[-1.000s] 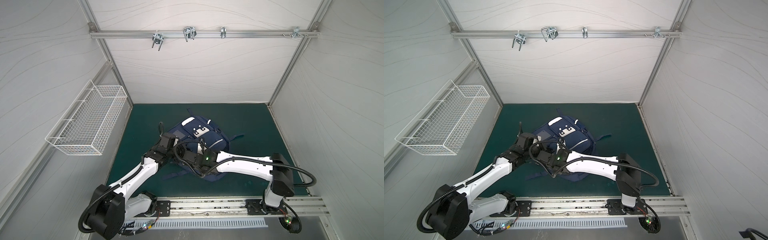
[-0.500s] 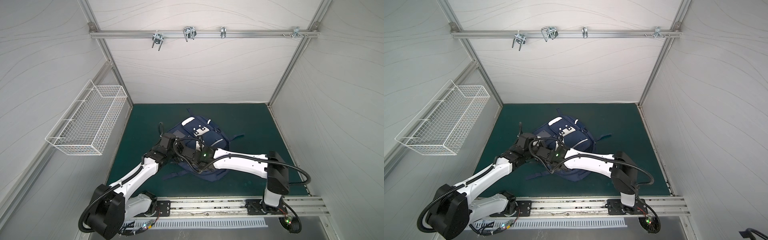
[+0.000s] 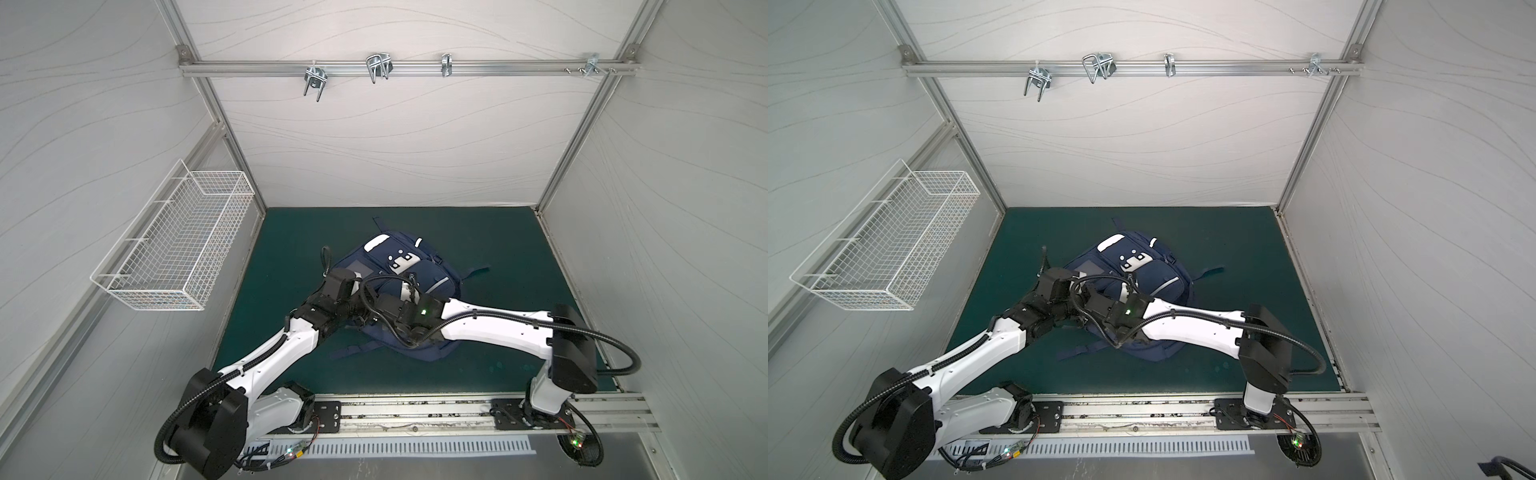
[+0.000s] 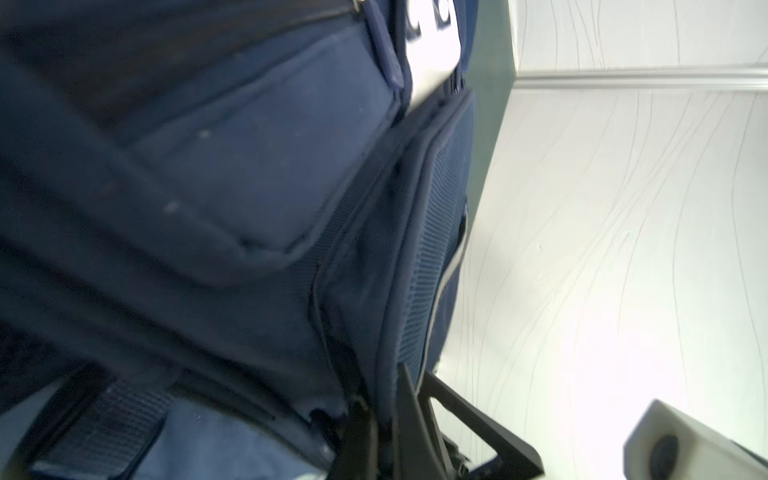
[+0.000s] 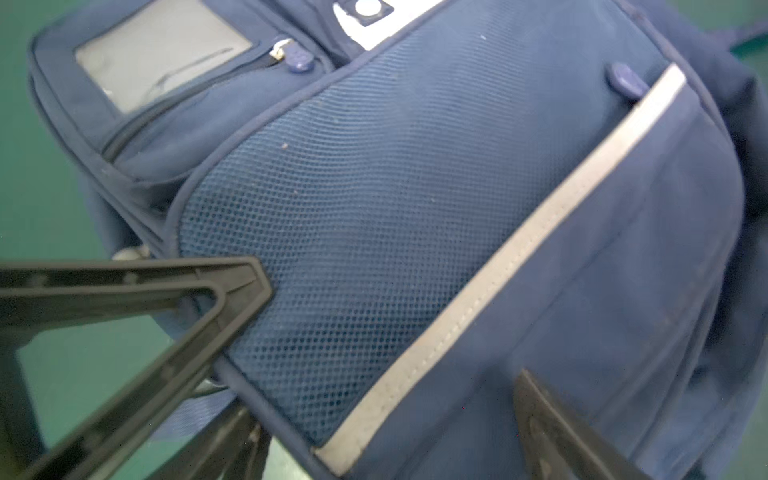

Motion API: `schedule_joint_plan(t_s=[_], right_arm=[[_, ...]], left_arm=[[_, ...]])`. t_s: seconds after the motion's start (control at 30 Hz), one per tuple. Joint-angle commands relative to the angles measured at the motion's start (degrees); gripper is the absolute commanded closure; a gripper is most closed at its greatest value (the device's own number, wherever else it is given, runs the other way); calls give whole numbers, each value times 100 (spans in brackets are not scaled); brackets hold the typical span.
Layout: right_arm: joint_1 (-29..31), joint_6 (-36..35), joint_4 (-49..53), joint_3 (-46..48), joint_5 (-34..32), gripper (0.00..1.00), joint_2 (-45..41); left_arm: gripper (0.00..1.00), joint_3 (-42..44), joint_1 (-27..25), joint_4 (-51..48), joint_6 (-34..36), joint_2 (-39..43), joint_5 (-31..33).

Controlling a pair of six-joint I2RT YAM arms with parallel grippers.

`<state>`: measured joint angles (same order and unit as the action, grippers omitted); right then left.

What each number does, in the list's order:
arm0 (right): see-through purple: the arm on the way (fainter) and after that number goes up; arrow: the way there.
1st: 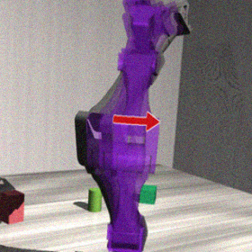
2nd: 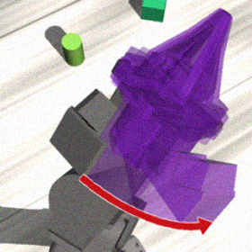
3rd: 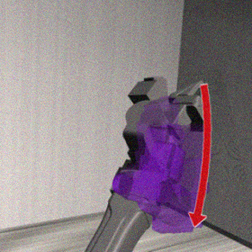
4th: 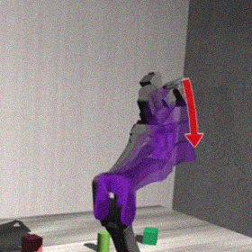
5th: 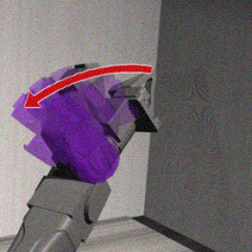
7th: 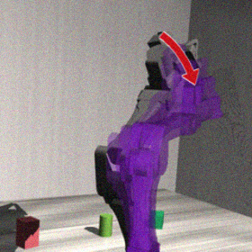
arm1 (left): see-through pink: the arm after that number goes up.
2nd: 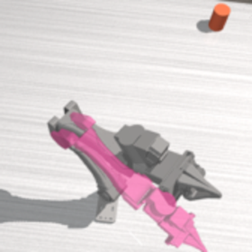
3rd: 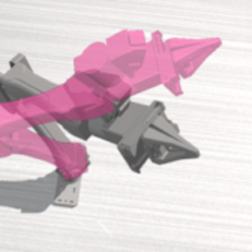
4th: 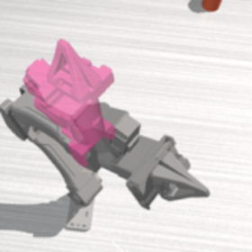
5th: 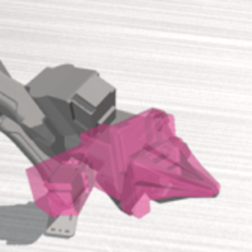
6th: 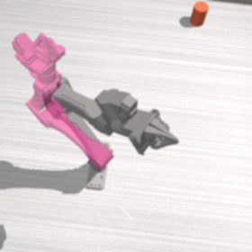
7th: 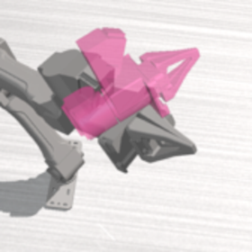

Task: Pack the student bag

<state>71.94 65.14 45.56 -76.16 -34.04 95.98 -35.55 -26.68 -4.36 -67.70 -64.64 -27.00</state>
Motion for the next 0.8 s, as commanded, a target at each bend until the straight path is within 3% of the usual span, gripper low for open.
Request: schedule_joint_plan(t_s=[0.0,0.3,0.53,0.63,0.77], right_arm=[[-247,688,1619,849,-563,14,-688],[-153,456,1270,1732,172,18,-2176],[658,76,33,1402,-6,22,-2083],[680,47,-665,1431,266,22,-1957],[631,363,-206,868,-135,2,-1444]], left_arm=[[100,-390,78,280,2,297,-367],[100,-371,79,396,-32,290,-374],[100,-328,76,619,-155,244,-498],[100,-373,75,702,-203,248,-577],[100,-463,75,744,-218,336,-657]])
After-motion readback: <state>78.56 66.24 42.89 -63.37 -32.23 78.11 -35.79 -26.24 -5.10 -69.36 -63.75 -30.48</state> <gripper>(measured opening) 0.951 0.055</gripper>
